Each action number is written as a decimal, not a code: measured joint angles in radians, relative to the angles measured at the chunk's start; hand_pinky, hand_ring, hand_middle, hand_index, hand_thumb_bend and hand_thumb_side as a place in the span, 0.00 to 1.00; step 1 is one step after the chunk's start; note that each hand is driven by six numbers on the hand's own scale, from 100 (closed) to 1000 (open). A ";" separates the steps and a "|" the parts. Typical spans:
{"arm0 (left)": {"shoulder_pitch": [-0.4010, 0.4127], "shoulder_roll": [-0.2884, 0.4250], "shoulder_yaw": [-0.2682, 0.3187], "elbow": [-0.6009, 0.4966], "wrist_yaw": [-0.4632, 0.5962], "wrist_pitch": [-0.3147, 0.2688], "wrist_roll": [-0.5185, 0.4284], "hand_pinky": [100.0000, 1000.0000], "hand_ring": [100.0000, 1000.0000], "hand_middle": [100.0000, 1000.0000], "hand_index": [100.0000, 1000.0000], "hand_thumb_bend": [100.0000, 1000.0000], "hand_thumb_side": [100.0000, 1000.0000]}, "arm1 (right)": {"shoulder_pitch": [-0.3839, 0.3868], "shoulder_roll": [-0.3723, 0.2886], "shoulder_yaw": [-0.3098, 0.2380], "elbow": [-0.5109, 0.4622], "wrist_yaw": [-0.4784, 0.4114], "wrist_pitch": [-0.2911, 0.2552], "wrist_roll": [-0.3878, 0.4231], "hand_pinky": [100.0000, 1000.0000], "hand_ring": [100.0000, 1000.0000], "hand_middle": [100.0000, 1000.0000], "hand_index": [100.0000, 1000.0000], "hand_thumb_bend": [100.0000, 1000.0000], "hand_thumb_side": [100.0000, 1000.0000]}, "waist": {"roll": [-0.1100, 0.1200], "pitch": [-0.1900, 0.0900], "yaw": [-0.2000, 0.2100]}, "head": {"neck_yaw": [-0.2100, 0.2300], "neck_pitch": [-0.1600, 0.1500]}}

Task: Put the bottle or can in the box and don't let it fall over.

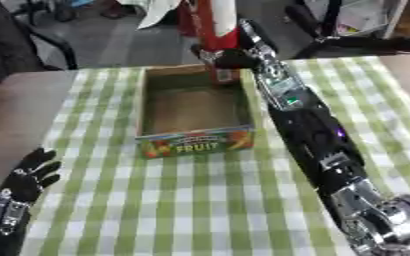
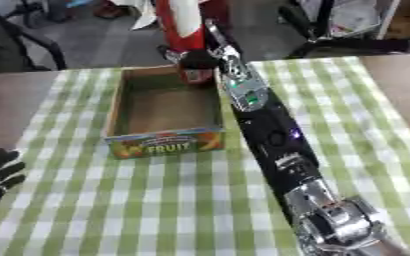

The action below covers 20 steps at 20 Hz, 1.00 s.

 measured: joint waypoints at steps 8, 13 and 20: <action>0.000 -0.007 -0.001 0.006 0.000 0.000 0.000 0.88 0.87 0.87 0.97 0.49 0.85 | 0.015 0.013 0.017 0.009 0.196 -0.101 0.164 1.00 1.00 1.00 1.00 0.77 0.48 | 0.000 0.000 -0.004 | -0.002 -0.001; 0.000 -0.007 -0.001 0.006 0.000 0.000 0.000 0.88 0.87 0.87 0.97 0.49 0.85 | 0.019 0.013 0.006 0.014 0.232 -0.133 0.172 1.00 1.00 1.00 1.00 0.80 0.50 | 0.001 0.000 -0.007 | -0.001 -0.001; 0.000 -0.007 -0.001 0.006 0.000 0.000 0.000 0.88 0.87 0.87 0.97 0.49 0.85 | 0.022 0.010 0.001 0.018 0.206 -0.138 0.170 1.00 1.00 1.00 1.00 0.79 0.49 | 0.001 0.000 -0.011 | 0.003 -0.004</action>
